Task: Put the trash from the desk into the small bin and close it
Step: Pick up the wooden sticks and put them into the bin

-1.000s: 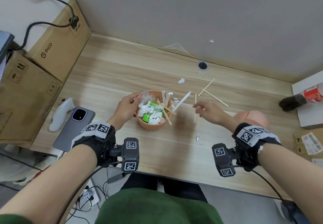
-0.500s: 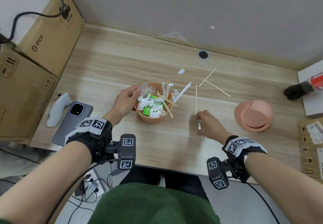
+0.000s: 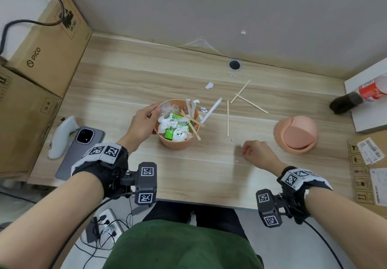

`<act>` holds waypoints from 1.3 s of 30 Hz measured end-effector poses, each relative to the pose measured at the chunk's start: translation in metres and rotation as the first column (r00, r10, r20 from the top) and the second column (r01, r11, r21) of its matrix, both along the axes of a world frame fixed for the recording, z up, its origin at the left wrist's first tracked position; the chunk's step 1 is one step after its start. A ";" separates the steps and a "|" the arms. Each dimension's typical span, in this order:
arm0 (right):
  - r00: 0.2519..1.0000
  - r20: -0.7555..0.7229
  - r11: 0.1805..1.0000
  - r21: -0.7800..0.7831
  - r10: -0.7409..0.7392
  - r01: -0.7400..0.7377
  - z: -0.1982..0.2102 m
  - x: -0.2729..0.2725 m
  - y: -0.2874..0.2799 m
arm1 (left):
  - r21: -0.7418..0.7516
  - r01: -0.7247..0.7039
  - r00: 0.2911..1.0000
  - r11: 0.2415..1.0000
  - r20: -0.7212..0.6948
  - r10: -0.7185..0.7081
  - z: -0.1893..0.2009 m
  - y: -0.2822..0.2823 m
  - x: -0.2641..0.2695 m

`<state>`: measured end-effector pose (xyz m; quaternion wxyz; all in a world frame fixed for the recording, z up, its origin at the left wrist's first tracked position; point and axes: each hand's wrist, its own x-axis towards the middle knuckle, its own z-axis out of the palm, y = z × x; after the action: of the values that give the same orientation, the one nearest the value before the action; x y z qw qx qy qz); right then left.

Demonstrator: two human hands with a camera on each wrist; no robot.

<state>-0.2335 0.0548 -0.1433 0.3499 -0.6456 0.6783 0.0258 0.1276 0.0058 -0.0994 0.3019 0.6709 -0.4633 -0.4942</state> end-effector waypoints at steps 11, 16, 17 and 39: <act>0.988 0.128 0.996 -0.005 -0.091 0.092 0.008 -0.008 0.016 | -0.004 -0.009 1.000 1.000 0.012 0.010 0.001 0.002 -0.001; 0.991 0.112 0.896 0.429 0.072 -0.114 0.013 -0.001 0.025 | 0.008 -0.016 1.000 1.000 0.008 0.016 0.000 0.001 -0.002; 0.984 0.166 0.874 0.466 0.068 -0.140 0.012 0.003 0.025 | 0.010 -0.018 1.000 1.000 0.008 0.018 -0.001 0.001 -0.001; 0.942 -0.001 0.941 -0.032 0.337 -0.337 -0.006 0.008 -0.028 | -0.006 -0.033 0.999 0.999 0.034 0.033 -0.008 -0.001 -0.001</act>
<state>-0.2253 0.0272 -0.1497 0.3316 -0.7575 0.5576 0.0730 0.1270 0.0051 -0.1073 0.3037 0.6859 -0.4586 -0.4765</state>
